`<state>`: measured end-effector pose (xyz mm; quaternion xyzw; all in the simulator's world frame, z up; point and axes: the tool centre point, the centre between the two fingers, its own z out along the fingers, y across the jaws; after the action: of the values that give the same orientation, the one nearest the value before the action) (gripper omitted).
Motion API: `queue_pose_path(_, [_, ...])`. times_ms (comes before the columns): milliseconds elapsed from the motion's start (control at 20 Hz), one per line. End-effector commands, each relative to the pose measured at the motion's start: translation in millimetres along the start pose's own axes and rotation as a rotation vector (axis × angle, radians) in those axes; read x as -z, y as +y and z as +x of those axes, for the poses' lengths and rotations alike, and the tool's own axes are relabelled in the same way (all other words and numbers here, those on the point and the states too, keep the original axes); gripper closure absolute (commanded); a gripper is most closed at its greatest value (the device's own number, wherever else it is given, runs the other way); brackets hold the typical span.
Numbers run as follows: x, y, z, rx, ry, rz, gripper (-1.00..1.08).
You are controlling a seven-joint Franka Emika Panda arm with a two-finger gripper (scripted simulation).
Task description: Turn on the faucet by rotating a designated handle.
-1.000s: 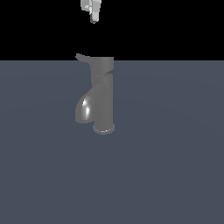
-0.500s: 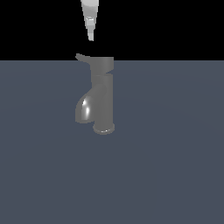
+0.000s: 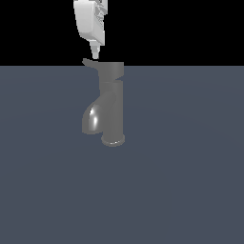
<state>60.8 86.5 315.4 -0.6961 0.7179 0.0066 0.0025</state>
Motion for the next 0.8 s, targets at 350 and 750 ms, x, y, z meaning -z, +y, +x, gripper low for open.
queue_pose_path(350, [-18, -13, -9, -0.089, 0.012, 0.006, 1.08])
queue_pose_path(750, [-19, -11, -11, -0.093, 0.012, 0.006, 1.08])
